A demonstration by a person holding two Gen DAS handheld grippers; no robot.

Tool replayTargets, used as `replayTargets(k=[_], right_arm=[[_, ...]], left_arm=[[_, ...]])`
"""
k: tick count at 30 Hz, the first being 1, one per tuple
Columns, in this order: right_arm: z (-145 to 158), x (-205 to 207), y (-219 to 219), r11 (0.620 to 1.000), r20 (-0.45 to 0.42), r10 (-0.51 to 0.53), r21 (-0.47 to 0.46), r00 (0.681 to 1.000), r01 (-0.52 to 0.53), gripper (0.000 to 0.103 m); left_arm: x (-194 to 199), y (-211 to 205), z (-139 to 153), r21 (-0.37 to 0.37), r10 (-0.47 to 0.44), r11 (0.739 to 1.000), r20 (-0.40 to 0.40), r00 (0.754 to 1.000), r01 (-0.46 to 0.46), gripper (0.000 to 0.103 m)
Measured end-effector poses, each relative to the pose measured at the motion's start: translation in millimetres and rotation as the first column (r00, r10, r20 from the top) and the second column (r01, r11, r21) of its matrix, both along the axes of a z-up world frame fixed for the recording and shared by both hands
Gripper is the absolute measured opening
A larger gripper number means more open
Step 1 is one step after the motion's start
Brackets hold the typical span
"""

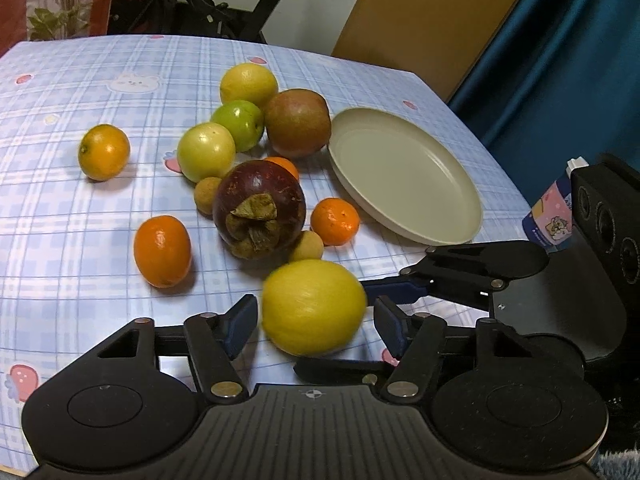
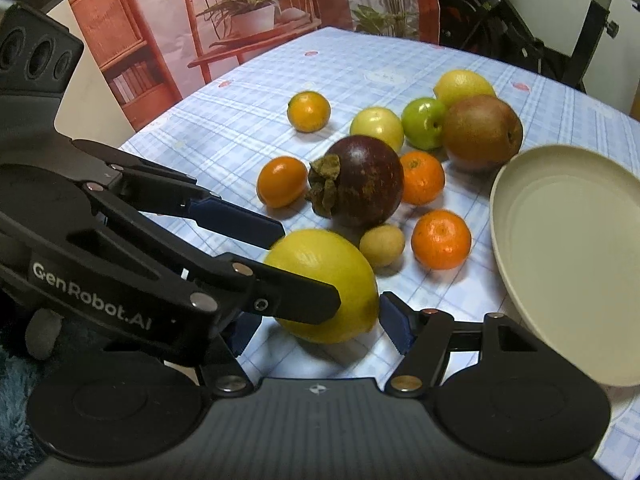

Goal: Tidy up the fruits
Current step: 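Close the left gripper around the yellow lemon and lift it, then carry the lemon onto the beige plate and open the left gripper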

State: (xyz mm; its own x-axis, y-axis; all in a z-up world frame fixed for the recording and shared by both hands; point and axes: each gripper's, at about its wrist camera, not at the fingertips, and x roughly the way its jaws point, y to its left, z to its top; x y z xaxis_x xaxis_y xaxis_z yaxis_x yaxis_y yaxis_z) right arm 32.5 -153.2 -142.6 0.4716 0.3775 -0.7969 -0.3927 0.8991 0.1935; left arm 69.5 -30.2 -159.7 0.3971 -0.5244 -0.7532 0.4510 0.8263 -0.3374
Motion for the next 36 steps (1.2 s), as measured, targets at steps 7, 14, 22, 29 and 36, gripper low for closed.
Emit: replayTargets(k=[7,14,22,29,36], right_arm=[[4,-4,-5,0.999,0.027,-0.024,0.027,0.999,0.023,0.060],[14,-9,-9,0.998,0.077,-0.047,0.033,0.996,0.044,0.060],[40,-11,-32,0.992,0.180,-0.123,0.056,0.976,0.114,0.060],[53,9,-71,0.977,0.242,-0.212,0.047,0.947,0.207,0.060],[39,42,-107,0.955,0.230,-0.297,0.079,0.927,0.287,0.060]], left_arm=[[2,-2,7,0.002,-0.014,1.000,0.037,0.999,0.014,0.061],[-1,-14,23,0.036,-0.057,0.998,0.105,0.993,0.054,0.061],[17,-48,53,0.064,-0.132,0.991,0.203,0.970,0.121,0.062],[56,-97,61,0.075,-0.190,0.981,0.235,0.953,0.177,0.062],[92,-126,47,0.114,-0.204,0.976,0.213,0.955,0.183,0.063]])
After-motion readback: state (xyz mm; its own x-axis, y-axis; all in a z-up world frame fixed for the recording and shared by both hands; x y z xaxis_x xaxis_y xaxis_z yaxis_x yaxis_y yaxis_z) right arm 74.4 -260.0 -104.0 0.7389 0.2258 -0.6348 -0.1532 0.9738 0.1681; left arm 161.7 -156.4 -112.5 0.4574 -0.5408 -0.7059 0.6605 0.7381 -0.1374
